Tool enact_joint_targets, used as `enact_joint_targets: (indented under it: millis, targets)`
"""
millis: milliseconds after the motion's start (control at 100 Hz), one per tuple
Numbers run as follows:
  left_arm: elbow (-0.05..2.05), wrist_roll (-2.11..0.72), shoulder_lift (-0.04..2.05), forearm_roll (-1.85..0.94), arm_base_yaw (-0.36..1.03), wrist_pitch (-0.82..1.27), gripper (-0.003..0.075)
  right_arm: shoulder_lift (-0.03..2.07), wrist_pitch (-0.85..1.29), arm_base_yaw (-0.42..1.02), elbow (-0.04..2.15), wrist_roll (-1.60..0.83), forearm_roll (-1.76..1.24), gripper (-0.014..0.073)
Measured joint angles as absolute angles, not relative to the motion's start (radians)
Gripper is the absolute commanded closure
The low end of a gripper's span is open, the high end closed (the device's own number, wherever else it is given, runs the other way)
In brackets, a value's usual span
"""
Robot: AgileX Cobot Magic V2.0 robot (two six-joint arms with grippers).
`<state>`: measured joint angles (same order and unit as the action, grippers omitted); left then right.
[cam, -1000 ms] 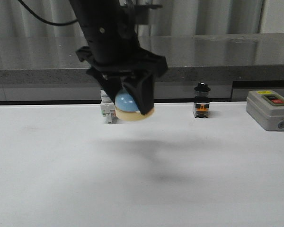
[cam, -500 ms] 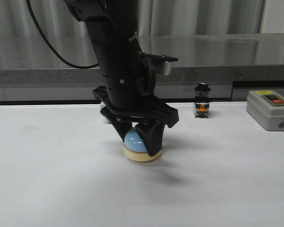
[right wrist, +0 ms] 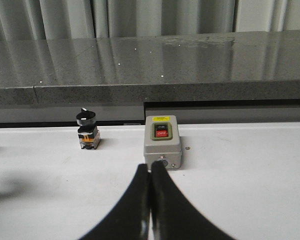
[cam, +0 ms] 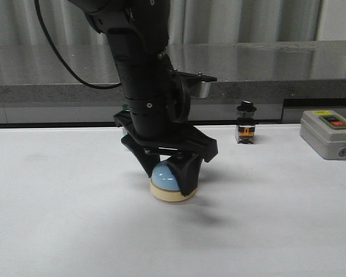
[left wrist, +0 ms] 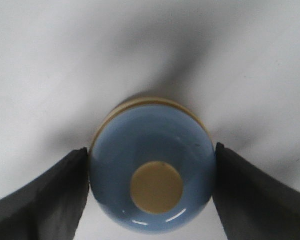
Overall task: Place and press bell with both arms
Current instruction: 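Lower the bell onto the table and open the left gripper, then raise the left gripper away from the bell and withdraw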
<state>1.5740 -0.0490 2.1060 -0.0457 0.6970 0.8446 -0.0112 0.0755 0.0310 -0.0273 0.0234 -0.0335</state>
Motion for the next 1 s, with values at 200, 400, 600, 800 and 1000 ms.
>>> enact_joint_targets:
  millis: [200,400,600,800,1000]
  targets:
    - [1.581,-0.049,2.106,-0.046,0.697,0.848,0.0132,-0.011,0.075,0.031,-0.027,0.023,-0.033,0.0653]
    - [1.636,-0.049,2.107,-0.046,0.697,0.881,0.0134,-0.011,0.075,0.031,-0.027,0.023,-0.033,0.0653]
    - [1.696,-0.049,2.087,-0.046,0.697,0.902,0.0281,-0.011,0.075,0.031,-0.027,0.023,-0.033,0.0653]
    - [1.702,-0.006,1.988,-0.046,0.693,0.896,0.0613,-0.011,0.075,0.031,-0.027,0.023,-0.033,0.0653]
    - [1.702,0.024,1.906,-0.046,0.645,0.905,0.0741,-0.011,0.075,0.031,-0.027,0.023,-0.033,0.0653]
